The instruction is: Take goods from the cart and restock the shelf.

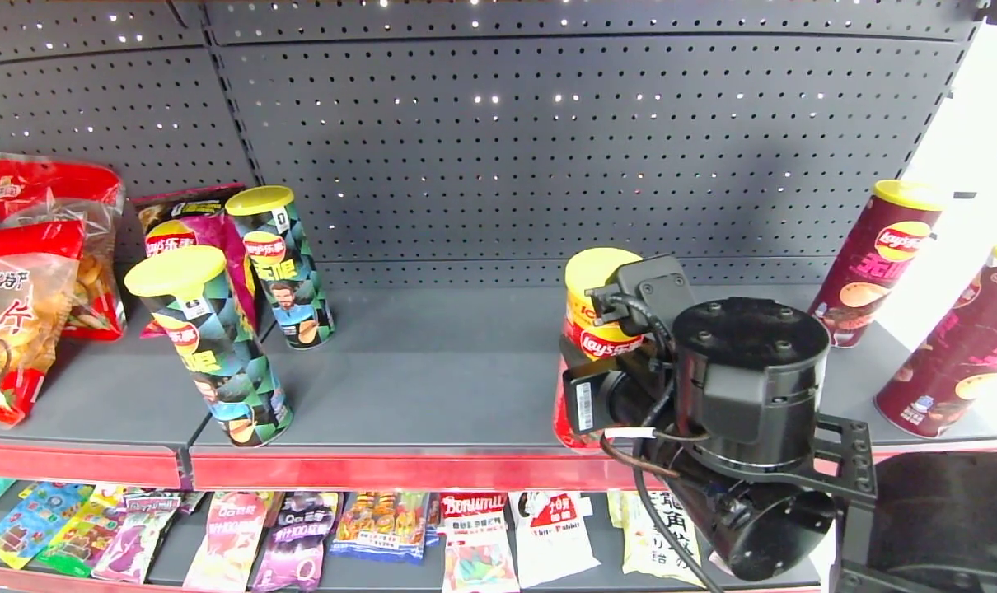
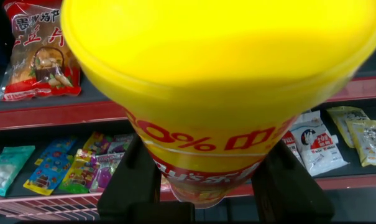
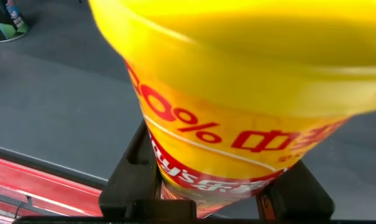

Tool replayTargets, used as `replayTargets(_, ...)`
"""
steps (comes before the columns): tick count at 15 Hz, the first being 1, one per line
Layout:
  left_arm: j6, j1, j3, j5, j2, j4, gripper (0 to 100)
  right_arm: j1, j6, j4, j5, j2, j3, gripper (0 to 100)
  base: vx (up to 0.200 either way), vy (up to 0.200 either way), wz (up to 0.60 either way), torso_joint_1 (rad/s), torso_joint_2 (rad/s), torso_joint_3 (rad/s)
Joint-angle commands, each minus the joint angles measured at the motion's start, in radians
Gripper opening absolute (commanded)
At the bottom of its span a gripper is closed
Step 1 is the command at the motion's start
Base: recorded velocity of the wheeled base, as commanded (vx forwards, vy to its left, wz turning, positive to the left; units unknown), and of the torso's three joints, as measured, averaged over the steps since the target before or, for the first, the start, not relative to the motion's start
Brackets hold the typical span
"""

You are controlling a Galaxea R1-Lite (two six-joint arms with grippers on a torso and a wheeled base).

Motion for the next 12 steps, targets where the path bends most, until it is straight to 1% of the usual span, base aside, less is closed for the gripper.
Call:
replayTargets(1, 0.0, 0.0, 0.0, 0.0, 0.0, 0.0, 0, -0.001, 0.002, 0.0, 0.002, 0.004, -0.007, 0, 0.0, 0.0, 0.0, 0.0, 0.0, 0.0)
replayTargets(6, 0.0, 0.0, 0.005, 0.0, -0.008, 0.0, 0, -0.004, 0.007, 0.0, 0.002, 0.02, -0.005, 0, 0.0, 0.0, 0.0, 0.0, 0.0, 0.0)
replayTargets(7, 0.0, 0.0, 0.005, 0.0, -0.01, 0.001, 0, -0.004, 0.007, 0.0, 0.002, 0.02, -0.005, 100, 0.0, 0.0, 0.0, 0.0, 0.0, 0.0)
replayTargets(12, 0.0, 0.0, 0.005, 0.0, -0.011, 0.0, 0, -0.004, 0.007, 0.0, 0.002, 0.01, -0.007, 100, 0.0, 0.0, 0.0, 0.0, 0.0, 0.0)
